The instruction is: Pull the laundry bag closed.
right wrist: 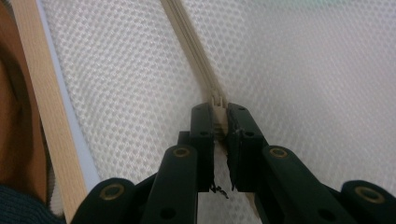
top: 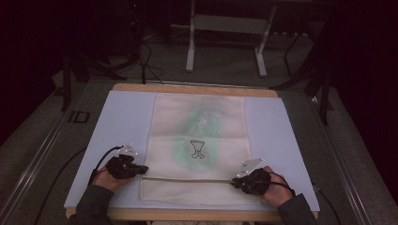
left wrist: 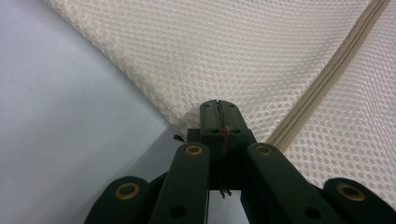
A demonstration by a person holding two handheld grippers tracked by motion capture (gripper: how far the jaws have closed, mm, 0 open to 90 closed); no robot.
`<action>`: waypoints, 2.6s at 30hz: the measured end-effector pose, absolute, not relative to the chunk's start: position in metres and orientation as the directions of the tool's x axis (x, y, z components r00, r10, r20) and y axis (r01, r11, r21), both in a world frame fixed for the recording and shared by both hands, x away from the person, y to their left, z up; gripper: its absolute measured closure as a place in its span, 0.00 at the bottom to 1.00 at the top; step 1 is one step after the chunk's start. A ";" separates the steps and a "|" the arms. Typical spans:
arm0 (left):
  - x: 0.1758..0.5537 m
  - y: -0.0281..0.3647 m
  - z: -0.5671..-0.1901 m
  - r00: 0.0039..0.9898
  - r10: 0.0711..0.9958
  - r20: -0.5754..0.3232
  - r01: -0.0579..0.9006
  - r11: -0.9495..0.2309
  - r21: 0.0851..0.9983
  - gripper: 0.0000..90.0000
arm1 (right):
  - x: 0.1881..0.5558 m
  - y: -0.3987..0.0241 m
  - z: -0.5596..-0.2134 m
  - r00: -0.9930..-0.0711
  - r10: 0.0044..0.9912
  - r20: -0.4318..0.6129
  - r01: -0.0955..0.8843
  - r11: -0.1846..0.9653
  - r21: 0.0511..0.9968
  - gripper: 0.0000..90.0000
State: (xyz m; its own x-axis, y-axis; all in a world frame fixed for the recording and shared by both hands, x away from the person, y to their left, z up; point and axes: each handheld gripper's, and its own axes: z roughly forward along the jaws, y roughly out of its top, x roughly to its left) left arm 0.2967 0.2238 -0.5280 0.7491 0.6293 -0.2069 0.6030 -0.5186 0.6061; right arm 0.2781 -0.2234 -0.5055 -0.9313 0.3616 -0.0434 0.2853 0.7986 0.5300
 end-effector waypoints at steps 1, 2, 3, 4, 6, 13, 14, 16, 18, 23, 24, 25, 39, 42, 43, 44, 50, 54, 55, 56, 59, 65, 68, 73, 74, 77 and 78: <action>0.297 0.224 -0.528 0.749 0.629 -0.207 0.603 -0.519 0.606 1.00 | 0.279 -0.226 -0.506 -0.931 0.363 -0.043 0.286 0.798 0.531 0.91; 0.297 0.224 -0.528 0.749 0.629 -0.207 0.603 -0.519 0.606 1.00 | 0.279 -0.227 -0.506 -0.929 0.367 -0.041 0.291 0.796 0.530 0.91; 0.297 0.224 -0.528 0.749 0.629 -0.206 0.603 -0.519 0.606 1.00 | 0.279 -0.228 -0.506 -0.928 0.371 -0.040 0.295 0.795 0.531 0.91; 0.297 0.224 -0.528 0.749 0.629 -0.206 0.603 -0.519 0.606 1.00 | 0.279 -0.228 -0.506 -0.928 0.371 -0.040 0.295 0.795 0.531 0.91; 0.297 0.224 -0.528 0.749 0.630 -0.206 0.603 -0.519 0.606 1.00 | 0.279 -0.232 -0.506 -0.924 0.380 -0.036 0.305 0.791 0.531 0.91; 0.297 0.224 -0.528 0.749 0.629 -0.207 0.603 -0.519 0.606 1.00 | 0.279 -0.245 -0.507 -0.915 0.403 -0.030 0.328 0.785 0.525 0.91; 0.297 0.224 -0.528 0.749 0.629 -0.207 0.603 -0.519 0.606 1.00 | 0.279 -0.246 -0.507 -0.913 0.408 -0.029 0.333 0.783 0.526 0.91; 0.297 0.224 -0.528 0.749 0.630 -0.206 0.603 -0.519 0.607 1.00 | 0.279 -0.248 -0.507 -0.911 0.412 -0.028 0.337 0.781 0.527 0.91; 0.296 0.224 -0.528 0.749 0.630 -0.205 0.602 -0.519 0.606 1.00 | 0.279 -0.252 -0.507 -0.906 0.423 -0.022 0.347 0.771 0.533 0.91; 0.296 0.224 -0.528 0.749 0.630 -0.205 0.602 -0.519 0.606 1.00 | 0.280 -0.257 -0.507 -0.903 0.430 -0.020 0.354 0.767 0.535 0.91; 0.296 0.224 -0.528 0.749 0.630 -0.205 0.602 -0.519 0.607 1.00 | 0.280 -0.258 -0.507 -0.901 0.433 -0.019 0.358 0.767 0.532 0.91; 0.296 0.224 -0.528 0.750 0.629 -0.204 0.601 -0.520 0.606 1.00 | 0.280 -0.259 -0.506 -0.898 0.439 -0.016 0.364 0.765 0.531 0.91; 0.296 0.223 -0.528 0.751 0.629 -0.201 0.600 -0.523 0.606 1.00 | 0.281 -0.290 -0.503 -0.868 0.497 0.002 0.417 0.725 0.548 0.91; 0.296 0.224 -0.528 0.752 0.628 -0.202 0.599 -0.522 0.606 1.00 | 0.282 -0.291 -0.503 -0.866 0.499 0.009 0.422 0.723 0.547 0.91; 0.296 0.224 -0.528 0.751 0.628 -0.203 0.600 -0.522 0.606 1.00 | 0.282 -0.291 -0.504 -0.865 0.501 0.016 0.427 0.721 0.545 0.91; 0.296 0.224 -0.528 0.752 0.627 -0.204 0.600 -0.522 0.607 1.00 | 0.282 -0.292 -0.505 -0.866 0.500 0.018 0.427 0.720 0.546 0.91; 0.297 0.225 -0.529 0.750 0.625 -0.214 0.601 -0.512 0.613 1.00 | 0.283 -0.292 -0.508 -0.863 0.505 0.022 0.433 0.715 0.550 0.82; 0.297 0.225 -0.529 0.751 0.626 -0.213 0.601 -0.512 0.614 1.00 | 0.284 -0.295 -0.509 -0.860 0.508 0.051 0.440 0.687 0.579 0.75; 0.297 0.226 -0.529 0.750 0.624 -0.220 0.603 -0.506 0.617 1.00 | 0.285 -0.295 -0.508 -0.850 0.525 0.046 0.446 0.668 0.596 0.72; 0.297 0.226 -0.530 0.750 0.621 -0.227 0.602 -0.499 0.623 1.00 | 0.285 -0.294 -0.508 -0.849 0.526 0.046 0.444 0.663 0.603 0.71; 0.297 0.228 -0.531 0.752 0.610 -0.248 0.603 -0.487 0.631 0.97 | 0.286 -0.293 -0.507 -0.841 0.540 0.044 0.442 0.637 0.631 0.68; 0.295 0.226 -0.530 0.762 0.610 -0.219 0.586 -0.504 0.634 0.97 | 0.288 -0.293 -0.507 -0.821 0.570 0.033 0.444 0.601 0.665 0.66; 0.295 0.225 -0.529 0.764 0.610 -0.211 0.580 -0.507 0.637 0.96 | 0.290 -0.293 -0.507 -0.809 0.587 0.030 0.451 0.588 0.672 0.65; 0.295 0.225 -0.528 0.760 0.621 -0.191 0.573 -0.502 0.647 0.94 | 0.292 -0.297 -0.508 -0.781 0.624 0.028 0.471 0.559 0.682 0.64; 0.295 0.225 -0.528 0.760 0.621 -0.191 0.573 -0.502 0.647 0.94 | 0.292 -0.297 -0.508 -0.781 0.624 0.028 0.471 0.559 0.682 0.64; 0.295 0.227 -0.527 0.751 0.635 -0.181 0.572 -0.490 0.658 0.92 | 0.294 -0.300 -0.509 -0.755 0.655 0.040 0.490 0.523 0.697 0.61; 0.295 0.227 -0.527 0.751 0.635 -0.181 0.572 -0.490 0.658 0.91 | 0.294 -0.300 -0.509 -0.755 0.655 0.040 0.490 0.523 0.697 0.61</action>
